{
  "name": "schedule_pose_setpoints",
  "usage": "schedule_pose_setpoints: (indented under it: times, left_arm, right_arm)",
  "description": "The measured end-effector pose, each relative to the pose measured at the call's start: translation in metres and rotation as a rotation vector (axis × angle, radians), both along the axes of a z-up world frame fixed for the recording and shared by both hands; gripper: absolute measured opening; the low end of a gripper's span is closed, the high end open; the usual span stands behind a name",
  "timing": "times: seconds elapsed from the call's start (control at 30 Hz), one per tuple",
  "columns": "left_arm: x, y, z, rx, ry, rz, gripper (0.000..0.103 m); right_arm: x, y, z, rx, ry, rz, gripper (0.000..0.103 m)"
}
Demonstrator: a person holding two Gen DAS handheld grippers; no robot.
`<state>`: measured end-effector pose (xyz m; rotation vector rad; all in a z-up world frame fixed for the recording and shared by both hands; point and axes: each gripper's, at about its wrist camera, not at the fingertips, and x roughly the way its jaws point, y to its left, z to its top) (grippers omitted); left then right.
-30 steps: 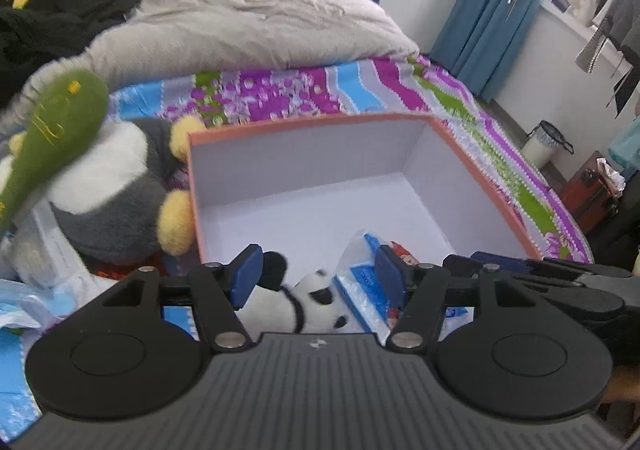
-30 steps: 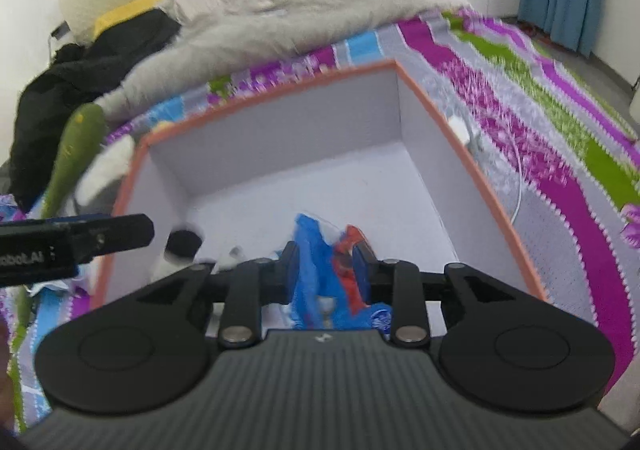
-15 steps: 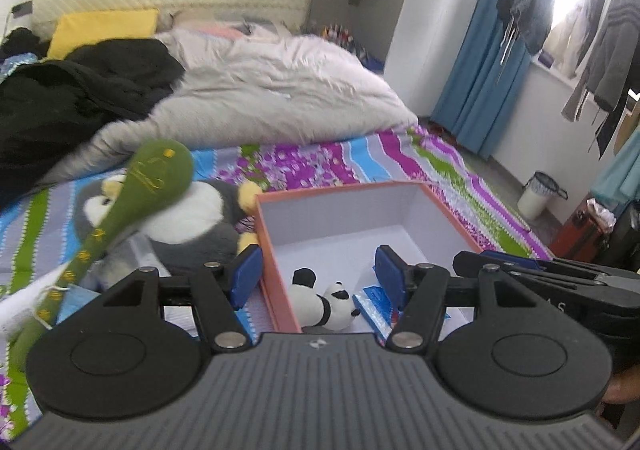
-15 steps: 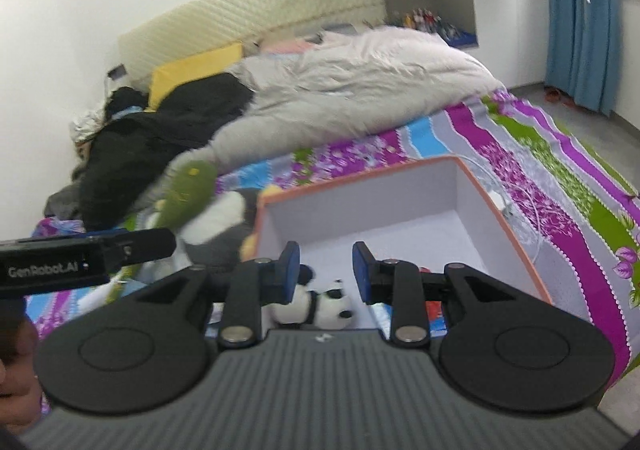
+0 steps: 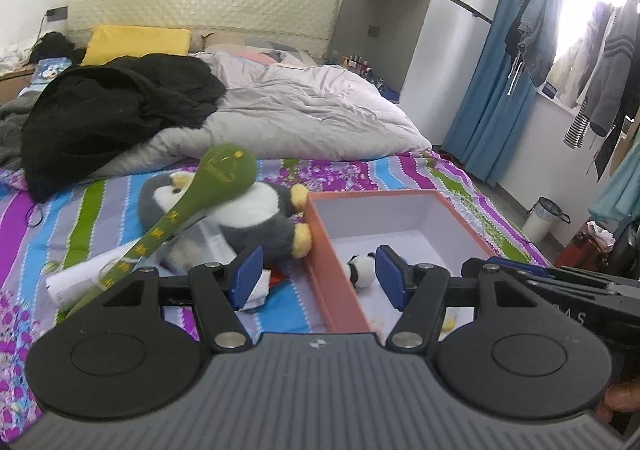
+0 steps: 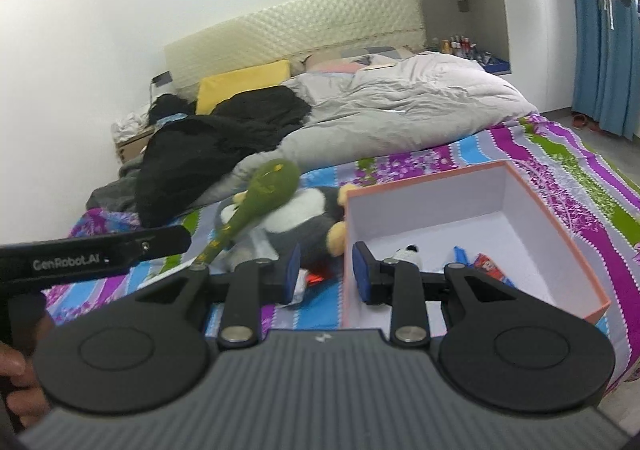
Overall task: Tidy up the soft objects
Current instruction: 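Withdraw both open grippers from the box toward the item pile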
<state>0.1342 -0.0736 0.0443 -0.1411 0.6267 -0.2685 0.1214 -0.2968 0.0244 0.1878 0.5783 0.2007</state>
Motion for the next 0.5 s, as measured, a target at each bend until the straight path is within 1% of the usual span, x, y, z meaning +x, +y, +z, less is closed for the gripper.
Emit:
schedule_pose_setpoints:
  times: [0.23, 0.37, 0.5]
  left_arm:
    - [-0.034, 0.026, -0.019, 0.01, 0.021, 0.031, 0.068]
    - [-0.044, 0.036, -0.037, 0.006, 0.06, 0.052, 0.068]
    - [-0.048, 0.044, -0.05, 0.007, 0.081, 0.065, 0.068]
  right_arm:
    - [-0.025, 0.028, -0.013, -0.014, 0.016, 0.043, 0.033]
    - [-0.036, 0.038, -0.022, -0.015, 0.029, 0.061, 0.033]
    - [-0.047, 0.047, -0.031, -0.021, 0.038, 0.075, 0.032]
